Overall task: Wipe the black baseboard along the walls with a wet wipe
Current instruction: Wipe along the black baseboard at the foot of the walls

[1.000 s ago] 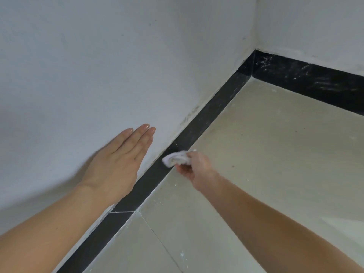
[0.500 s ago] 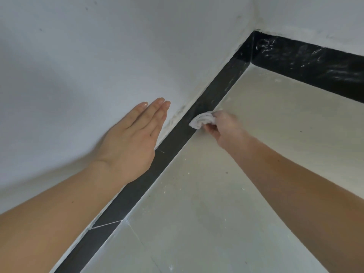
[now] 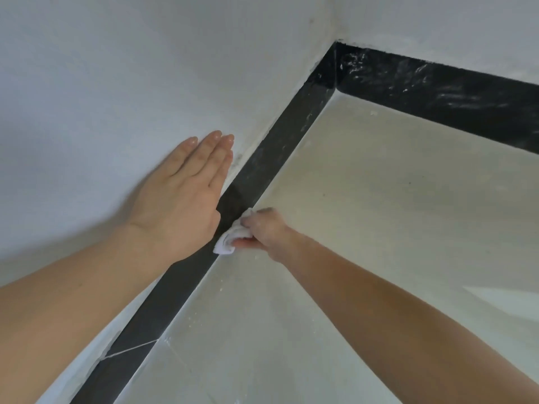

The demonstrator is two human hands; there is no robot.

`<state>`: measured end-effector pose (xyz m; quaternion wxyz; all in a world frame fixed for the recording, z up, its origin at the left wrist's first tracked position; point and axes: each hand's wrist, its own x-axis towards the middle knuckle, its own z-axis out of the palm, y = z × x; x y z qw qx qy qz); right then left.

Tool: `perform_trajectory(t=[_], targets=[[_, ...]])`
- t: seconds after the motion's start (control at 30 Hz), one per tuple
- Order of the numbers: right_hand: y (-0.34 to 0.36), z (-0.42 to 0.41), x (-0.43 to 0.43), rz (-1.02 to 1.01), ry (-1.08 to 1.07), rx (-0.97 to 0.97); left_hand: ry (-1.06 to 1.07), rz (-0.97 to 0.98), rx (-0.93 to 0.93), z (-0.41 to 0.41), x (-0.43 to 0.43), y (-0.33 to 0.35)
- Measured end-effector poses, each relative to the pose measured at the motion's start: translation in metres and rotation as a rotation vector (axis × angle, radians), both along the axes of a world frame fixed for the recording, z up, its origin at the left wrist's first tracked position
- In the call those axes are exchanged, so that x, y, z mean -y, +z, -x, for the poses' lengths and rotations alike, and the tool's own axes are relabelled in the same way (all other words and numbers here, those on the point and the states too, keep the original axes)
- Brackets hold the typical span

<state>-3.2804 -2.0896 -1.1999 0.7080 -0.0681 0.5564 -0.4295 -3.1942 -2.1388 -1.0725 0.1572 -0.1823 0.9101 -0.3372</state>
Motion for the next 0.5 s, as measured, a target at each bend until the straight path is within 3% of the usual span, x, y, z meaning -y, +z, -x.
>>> perform_trajectory(t=[0.3, 0.37, 0.5], targets=[[0.033, 0.071, 0.02, 0.104, -0.418, -0.285, -0.094, 0.043, 0.036, -0.015, 0.011, 0.017], [0.037, 0.071, 0.014, 0.094, -0.394, -0.28, -0.13, 0.045, 0.034, -0.017, 0.011, 0.015], [0.056, 0.061, 0.009, 0.018, -0.152, -0.339, -0.101, -0.003, 0.072, -0.016, 0.01, 0.008]])
